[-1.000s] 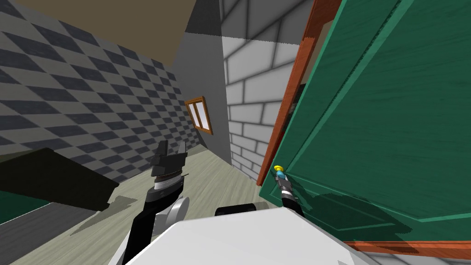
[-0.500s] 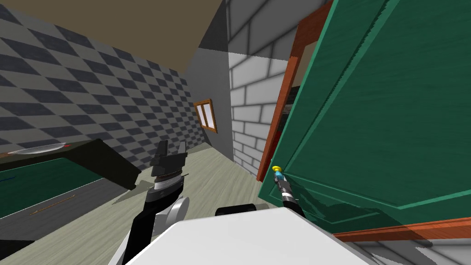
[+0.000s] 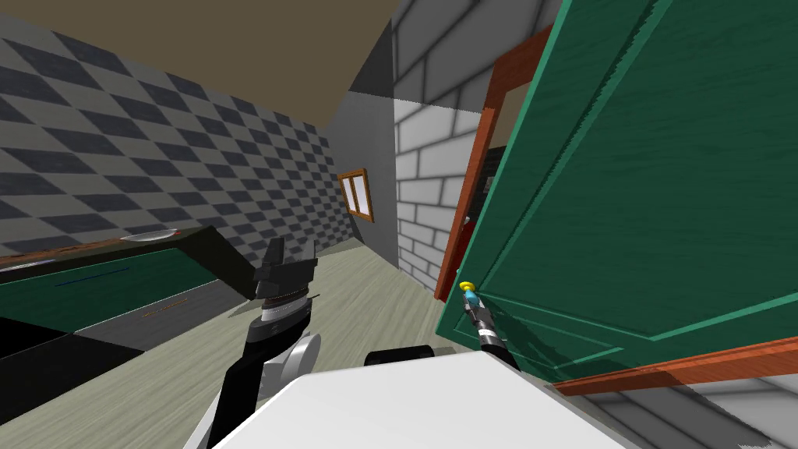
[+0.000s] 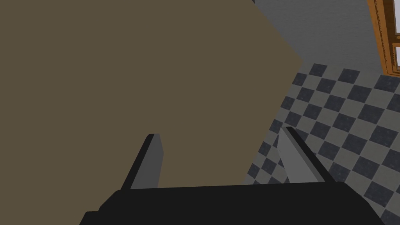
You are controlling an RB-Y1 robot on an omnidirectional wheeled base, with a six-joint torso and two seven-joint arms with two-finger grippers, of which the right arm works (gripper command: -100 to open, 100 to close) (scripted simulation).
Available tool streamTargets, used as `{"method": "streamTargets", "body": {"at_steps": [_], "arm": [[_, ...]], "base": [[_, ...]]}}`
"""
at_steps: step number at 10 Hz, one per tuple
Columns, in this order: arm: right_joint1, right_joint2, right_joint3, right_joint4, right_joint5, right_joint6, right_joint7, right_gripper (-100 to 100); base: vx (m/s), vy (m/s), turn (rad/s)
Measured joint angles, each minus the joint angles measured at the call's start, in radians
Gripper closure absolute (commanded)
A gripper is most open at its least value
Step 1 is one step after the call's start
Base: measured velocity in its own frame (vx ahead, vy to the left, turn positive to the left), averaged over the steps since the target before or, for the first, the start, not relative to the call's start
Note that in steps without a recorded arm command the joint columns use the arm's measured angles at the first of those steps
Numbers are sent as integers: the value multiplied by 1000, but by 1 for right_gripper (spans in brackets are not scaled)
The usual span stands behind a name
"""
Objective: Pull the door open
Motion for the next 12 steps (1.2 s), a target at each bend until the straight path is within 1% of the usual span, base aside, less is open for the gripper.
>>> {"method": "streamTargets", "body": {"at_steps": [1,2,3,4,5,6,8,10,11,12], "arm": [[5,-10,15,1,8,-8,-14,100],[18,-23,29,-12,14,-13,-26,100],[26,-33,46,-13,23,-21,-41,100],[36,-39,58,-20,28,-25,-51,100],[40,-37,63,-19,30,-24,-52,100],[44,-46,70,-16,34,-32,-61,100],[53,-64,89,-18,45,-56,-83,100],[69,-85,115,-16,60,-83,-110,100],[75,-97,127,-12,67,-96,-125,100],[79,-103,137,-6,73,-109,-136,100]], "base": [[-288,8,107],[-253,-18,85],[-212,-29,73],[-96,-7,19],[-176,-15,138],[-234,-40,133],[-240,-33,120],[-240,-25,115],[-208,-23,93],[-88,-10,20]]}}
